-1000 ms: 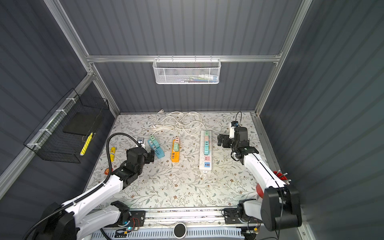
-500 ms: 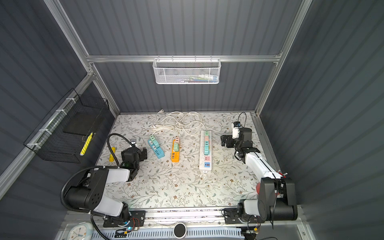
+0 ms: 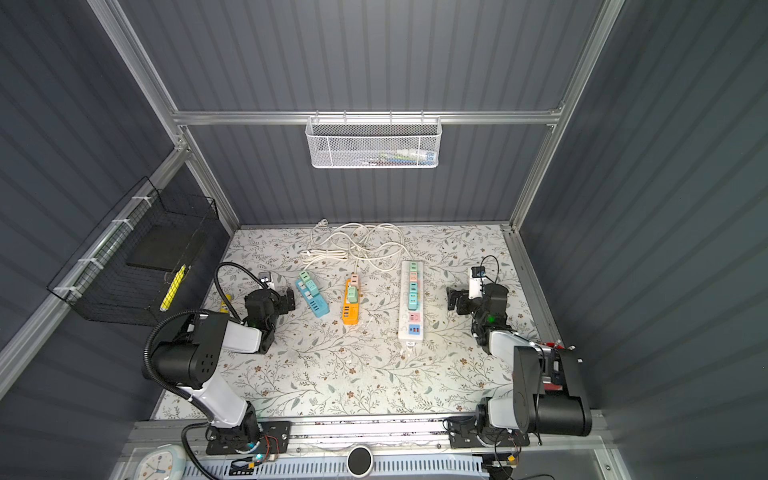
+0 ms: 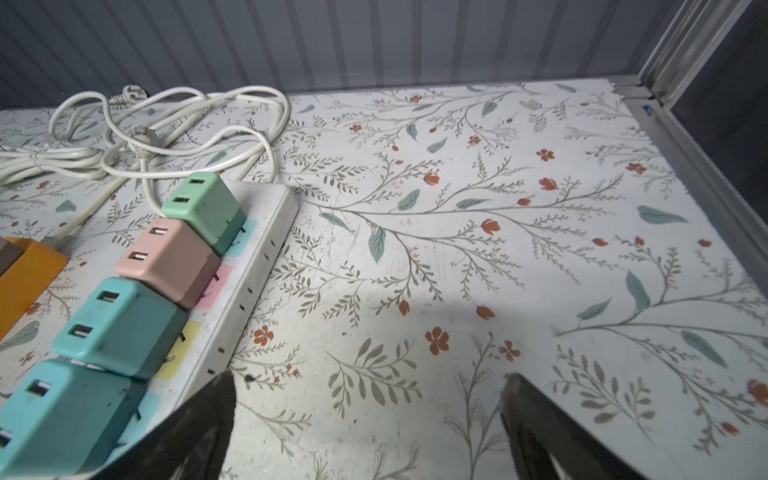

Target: Insert the plug

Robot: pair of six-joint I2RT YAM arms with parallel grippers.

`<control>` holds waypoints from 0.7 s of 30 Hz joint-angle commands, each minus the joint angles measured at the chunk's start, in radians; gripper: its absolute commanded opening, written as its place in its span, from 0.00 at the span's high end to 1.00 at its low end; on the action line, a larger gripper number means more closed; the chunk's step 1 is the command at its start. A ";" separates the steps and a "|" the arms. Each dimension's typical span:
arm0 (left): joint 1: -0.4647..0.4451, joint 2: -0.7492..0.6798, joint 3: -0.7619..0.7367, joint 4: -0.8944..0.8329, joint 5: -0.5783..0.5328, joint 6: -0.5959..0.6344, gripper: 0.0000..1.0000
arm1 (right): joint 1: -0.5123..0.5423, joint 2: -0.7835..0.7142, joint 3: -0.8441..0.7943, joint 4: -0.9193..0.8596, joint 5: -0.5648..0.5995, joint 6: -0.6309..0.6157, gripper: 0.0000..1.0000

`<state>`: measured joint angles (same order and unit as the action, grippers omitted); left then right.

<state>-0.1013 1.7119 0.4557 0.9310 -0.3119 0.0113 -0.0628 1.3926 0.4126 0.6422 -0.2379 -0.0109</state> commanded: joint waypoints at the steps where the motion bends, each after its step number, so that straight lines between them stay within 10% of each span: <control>1: 0.008 0.002 0.009 -0.013 0.016 -0.014 0.00 | -0.017 0.025 -0.039 0.200 0.055 0.014 0.01; 21: 0.008 0.005 0.008 -0.007 0.017 -0.013 0.00 | -0.034 0.067 -0.080 0.319 0.118 0.063 0.01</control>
